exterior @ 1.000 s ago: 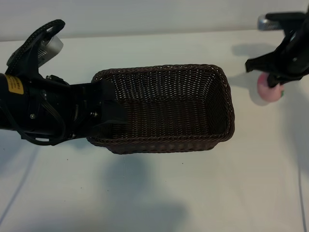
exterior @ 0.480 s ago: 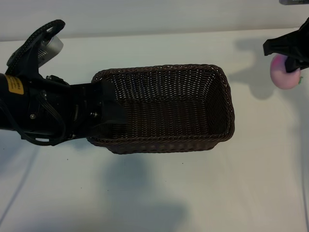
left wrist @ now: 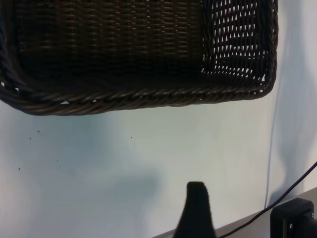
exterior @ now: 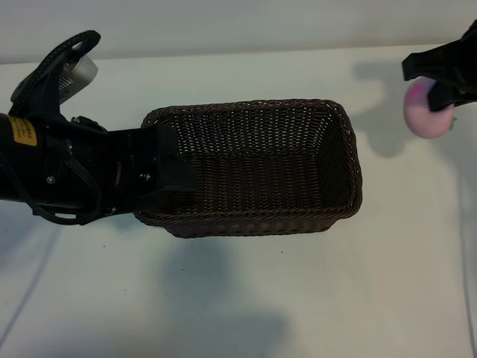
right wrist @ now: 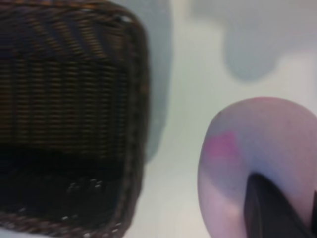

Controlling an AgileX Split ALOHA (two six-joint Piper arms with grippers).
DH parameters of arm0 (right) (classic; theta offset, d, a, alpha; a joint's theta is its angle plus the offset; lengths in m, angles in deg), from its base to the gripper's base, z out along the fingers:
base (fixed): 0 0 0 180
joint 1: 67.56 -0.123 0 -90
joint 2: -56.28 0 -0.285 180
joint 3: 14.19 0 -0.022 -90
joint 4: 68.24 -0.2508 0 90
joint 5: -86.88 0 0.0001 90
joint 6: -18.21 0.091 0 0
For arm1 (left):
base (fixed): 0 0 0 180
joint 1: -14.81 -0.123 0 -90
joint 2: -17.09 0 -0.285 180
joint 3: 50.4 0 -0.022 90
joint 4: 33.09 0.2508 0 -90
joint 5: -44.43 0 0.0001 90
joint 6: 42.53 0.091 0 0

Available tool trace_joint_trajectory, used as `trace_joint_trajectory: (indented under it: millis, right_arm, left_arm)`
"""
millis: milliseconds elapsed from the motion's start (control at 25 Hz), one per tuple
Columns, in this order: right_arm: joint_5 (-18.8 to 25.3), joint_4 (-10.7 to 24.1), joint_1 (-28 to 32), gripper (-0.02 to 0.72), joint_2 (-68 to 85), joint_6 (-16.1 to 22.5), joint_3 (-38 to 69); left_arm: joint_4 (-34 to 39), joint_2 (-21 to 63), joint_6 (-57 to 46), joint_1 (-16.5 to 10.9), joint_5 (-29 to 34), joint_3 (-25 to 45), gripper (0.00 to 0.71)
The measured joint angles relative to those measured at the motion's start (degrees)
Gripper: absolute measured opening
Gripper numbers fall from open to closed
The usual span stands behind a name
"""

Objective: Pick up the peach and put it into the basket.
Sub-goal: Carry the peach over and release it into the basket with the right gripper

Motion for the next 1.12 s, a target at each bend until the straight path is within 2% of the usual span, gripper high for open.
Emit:
trace_joint_trajectory:
  millis: [200, 400, 640, 840, 1120]
  right_arm:
    - [-0.28, -0.82, -6.55, 0.041, 0.18, -0.05, 0.00]
    - [-3.16, -1.51, -13.78, 0.041, 0.13, 1.85, 0.00]
    - [-6.09, -2.60, -20.43, 0.041, -3.47, 2.15, 0.00]
    - [-10.17, -2.74, -21.96, 0.041, -8.68, 2.00, 0.00]
    - [-15.16, -4.24, -22.01, 0.041, -15.85, -0.67, 0.00]
  left_arm:
    - [0.00, 0.00, 0.04, 0.00, 0.00, 0.00, 0.559]
    - [0.00, 0.00, 0.04, 0.00, 0.00, 0.00, 0.559]
    - [0.00, 0.00, 0.04, 0.00, 0.00, 0.00, 0.559]
    - [0.00, 0.00, 0.04, 0.00, 0.00, 0.00, 0.559]
    - [0.05, 0.00, 0.04, 0.00, 0.00, 0.00, 0.559]
